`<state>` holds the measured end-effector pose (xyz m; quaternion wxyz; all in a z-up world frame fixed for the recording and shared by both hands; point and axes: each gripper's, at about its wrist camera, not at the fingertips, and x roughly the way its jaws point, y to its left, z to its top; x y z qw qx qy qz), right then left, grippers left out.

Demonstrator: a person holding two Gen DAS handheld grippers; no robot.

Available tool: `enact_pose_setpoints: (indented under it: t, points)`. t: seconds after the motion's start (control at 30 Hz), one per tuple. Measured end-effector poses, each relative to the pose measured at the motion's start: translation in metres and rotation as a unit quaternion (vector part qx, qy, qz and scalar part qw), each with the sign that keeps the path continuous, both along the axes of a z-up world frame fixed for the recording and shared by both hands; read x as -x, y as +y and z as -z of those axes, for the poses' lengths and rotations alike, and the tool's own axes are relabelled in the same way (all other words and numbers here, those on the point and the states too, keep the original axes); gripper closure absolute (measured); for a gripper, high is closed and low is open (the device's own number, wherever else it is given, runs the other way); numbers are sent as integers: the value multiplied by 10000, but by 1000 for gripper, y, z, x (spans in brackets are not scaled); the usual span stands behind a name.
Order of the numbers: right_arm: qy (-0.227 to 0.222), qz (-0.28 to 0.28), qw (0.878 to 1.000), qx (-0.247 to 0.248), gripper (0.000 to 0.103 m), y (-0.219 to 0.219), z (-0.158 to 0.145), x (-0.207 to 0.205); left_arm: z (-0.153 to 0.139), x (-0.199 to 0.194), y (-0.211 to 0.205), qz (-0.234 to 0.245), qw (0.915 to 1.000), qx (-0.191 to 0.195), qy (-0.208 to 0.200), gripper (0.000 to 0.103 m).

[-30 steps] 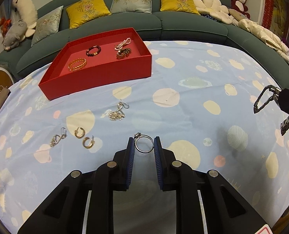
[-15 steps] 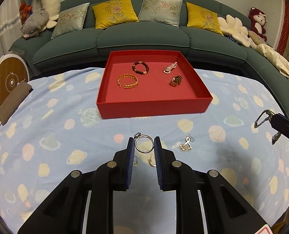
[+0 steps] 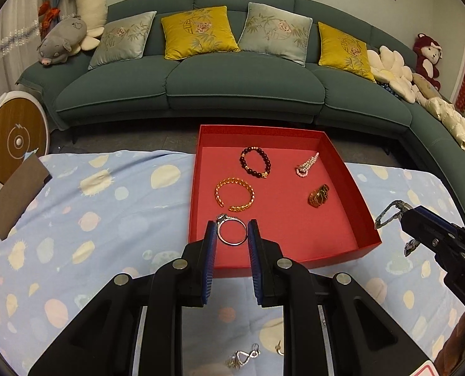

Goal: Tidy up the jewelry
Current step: 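Carry the ring in left tool and watch in right tool over the red box, then open both tools to drop ring and watch into the red box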

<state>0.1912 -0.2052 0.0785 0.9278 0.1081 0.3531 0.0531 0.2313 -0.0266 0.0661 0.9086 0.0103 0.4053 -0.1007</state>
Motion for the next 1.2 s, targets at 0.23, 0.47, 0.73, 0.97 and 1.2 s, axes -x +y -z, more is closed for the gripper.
enact_pose_setpoints:
  t: [0.23, 0.47, 0.73, 0.97, 1.2]
  points:
    - [267, 88, 9996, 34, 79, -3, 32, -42, 25, -34, -10, 96, 9997, -185, 142, 85]
    - [495, -16, 9987, 86, 79, -1, 54, -62, 39, -52, -15, 94, 9995, -212, 235, 85]
    - [682, -48, 9977, 12, 78, -1, 70, -73, 51, -63, -14, 57, 9991, -232, 361, 85]
    - [431, 85, 9990, -58, 73, -7, 58, -69, 50, -62, -8, -32, 9991, -150, 391, 54]
    - [-96, 248, 9991, -339, 67, -16, 21, -43, 24, -49, 8, -222, 9995, 103, 183, 51]
